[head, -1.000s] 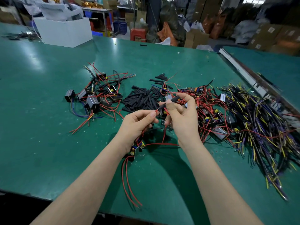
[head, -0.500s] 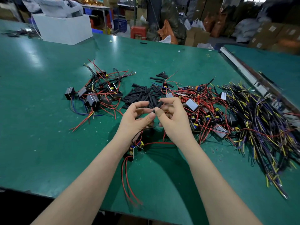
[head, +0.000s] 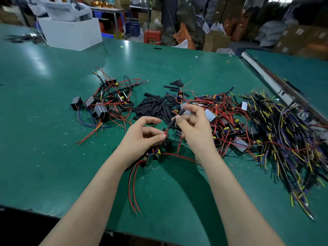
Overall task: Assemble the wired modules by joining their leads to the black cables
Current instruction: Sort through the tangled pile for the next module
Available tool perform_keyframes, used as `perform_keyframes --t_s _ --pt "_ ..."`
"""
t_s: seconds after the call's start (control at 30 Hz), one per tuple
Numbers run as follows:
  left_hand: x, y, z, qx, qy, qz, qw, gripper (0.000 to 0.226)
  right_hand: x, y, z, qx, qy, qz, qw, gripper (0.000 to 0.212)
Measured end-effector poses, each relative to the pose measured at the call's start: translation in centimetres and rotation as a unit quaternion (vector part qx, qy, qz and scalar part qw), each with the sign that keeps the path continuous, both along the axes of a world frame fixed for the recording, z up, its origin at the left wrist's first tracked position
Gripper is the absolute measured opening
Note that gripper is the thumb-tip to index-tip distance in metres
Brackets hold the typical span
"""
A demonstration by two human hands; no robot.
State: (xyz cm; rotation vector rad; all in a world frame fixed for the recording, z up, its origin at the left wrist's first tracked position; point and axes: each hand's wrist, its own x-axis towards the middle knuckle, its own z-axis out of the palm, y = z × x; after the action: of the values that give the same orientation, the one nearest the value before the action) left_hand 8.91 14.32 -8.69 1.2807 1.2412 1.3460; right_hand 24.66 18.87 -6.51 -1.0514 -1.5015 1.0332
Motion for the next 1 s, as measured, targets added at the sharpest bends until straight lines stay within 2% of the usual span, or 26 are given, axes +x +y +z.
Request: perform_keyframes --t_s 0.17,0.27,0.5,0.63,0.7,0.77,0.9,1.0 --pt "0.3 0.0 -0.2 0.050 -0.004 0.022 0.998 0.060 0.0 0.1 -0.3 0.011 -0.010 0.017 1.000 0.030" --pt "0.4 0.0 -0.2 0.067 -0.009 0.034 0.997 0.064 -0.5 0.0 -0.7 -0.003 -0.021 0.050 0.999 0.033" --pt "0.9 0.0 0.1 0.006 -0.046 -0.001 0.999 0.034 0.0 -0.1 -0.2 -0.056 0.012 0.079 0.995 0.025" --pt "1.0 0.2 0.0 0.002 -0.033 0.019 0.999 0.016 -0.3 -0.3 0.1 -0.040 0.024 0.050 0.998 0.005" --pt "0.9 0.2 0.0 0.000 -0.016 0.011 1.000 0.009 -0.1 -0.2 0.3 -0.050 0.016 0.041 0.998 0.008" --pt "0.8 0.1 0.0 -0.003 -0.002 0.005 1.000 0.009 0.2 -0.1 0.6 -0.096 0.044 0.047 0.993 0.008" --pt "0.7 0.0 0.2 -0.009 0.033 -0.004 0.999 0.016 1.2 0.4 1.6 -0.160 0.172 0.039 0.971 0.011" --pt "0.7 -0.1 0.9 -0.006 0.025 -0.046 0.999 0.015 1.3 0.4 1.7 -0.150 0.168 0.014 0.974 0.010"
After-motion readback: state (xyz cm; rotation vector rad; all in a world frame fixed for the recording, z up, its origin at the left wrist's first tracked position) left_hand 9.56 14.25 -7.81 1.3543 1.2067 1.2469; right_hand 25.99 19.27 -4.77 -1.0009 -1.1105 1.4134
